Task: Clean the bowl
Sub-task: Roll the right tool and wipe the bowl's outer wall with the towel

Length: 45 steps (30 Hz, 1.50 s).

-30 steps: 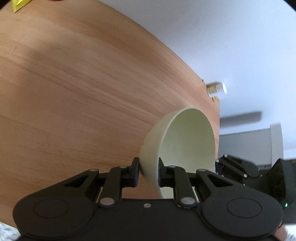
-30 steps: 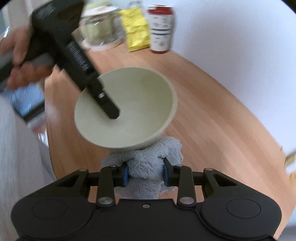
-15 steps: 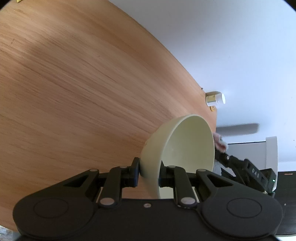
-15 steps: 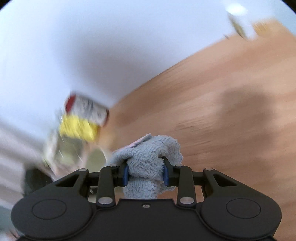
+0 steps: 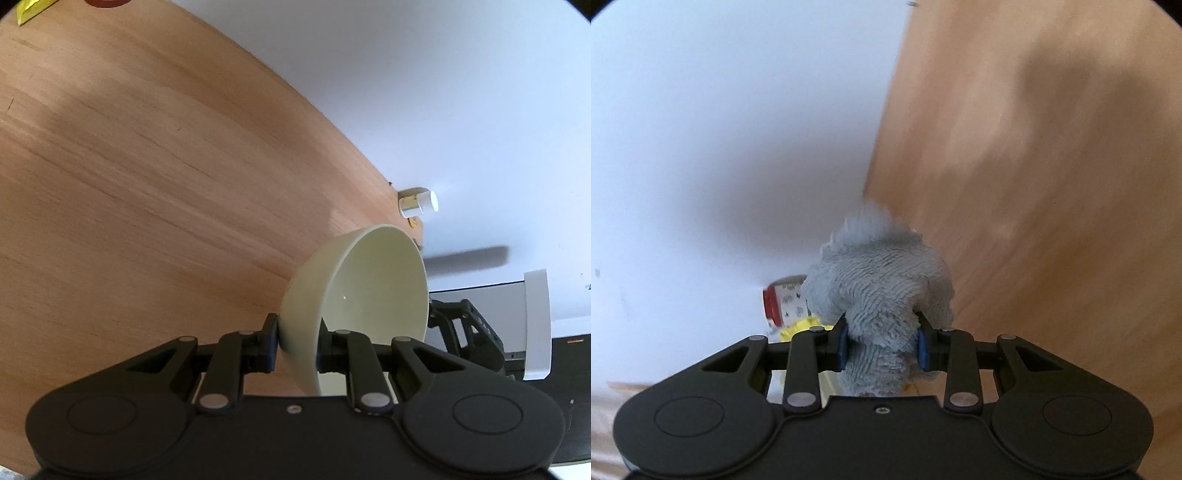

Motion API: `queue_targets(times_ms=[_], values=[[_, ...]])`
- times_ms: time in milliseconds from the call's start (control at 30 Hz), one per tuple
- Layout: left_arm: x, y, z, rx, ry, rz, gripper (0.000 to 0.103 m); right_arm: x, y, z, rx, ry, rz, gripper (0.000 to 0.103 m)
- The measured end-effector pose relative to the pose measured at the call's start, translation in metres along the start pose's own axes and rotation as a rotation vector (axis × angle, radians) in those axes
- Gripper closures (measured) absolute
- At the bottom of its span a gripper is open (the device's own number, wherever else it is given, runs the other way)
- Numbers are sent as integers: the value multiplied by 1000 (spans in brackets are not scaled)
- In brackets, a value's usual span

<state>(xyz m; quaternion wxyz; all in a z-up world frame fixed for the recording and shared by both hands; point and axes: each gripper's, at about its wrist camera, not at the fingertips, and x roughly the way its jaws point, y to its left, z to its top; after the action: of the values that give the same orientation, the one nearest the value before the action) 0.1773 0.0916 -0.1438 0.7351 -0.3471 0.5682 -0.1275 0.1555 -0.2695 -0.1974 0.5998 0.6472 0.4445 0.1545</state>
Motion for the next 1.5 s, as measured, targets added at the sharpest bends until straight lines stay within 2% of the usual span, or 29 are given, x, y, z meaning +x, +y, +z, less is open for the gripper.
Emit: queue_targets(times_ms=[300, 533, 733, 933, 1033, 1200, 1267, 1500], values=[[0, -1, -5, 12, 5, 24, 87, 23, -11, -4, 83, 11, -37, 66], [-4, -9, -9, 69, 3, 46, 87, 38, -18, -6, 109, 53, -82, 66], [-4, -8, -13, 71, 22, 64, 90, 42, -13, 0, 74, 109, -81, 66], [2, -5, -17, 60, 52, 74, 88, 41, 20, 5, -76, 187, -24, 66], [4, -5, -18, 63, 64, 88, 88, 44, 28, 3, -138, 215, -46, 66], [6, -3, -18, 51, 72, 103, 87, 42, 22, 3, -172, 246, -68, 66], [9, -4, -18, 48, 76, 105, 86, 43, 19, 0, -205, 258, -101, 66], [13, -12, -19, 89, 97, 118, 86, 44, -18, 2, -224, 287, -196, 66]])
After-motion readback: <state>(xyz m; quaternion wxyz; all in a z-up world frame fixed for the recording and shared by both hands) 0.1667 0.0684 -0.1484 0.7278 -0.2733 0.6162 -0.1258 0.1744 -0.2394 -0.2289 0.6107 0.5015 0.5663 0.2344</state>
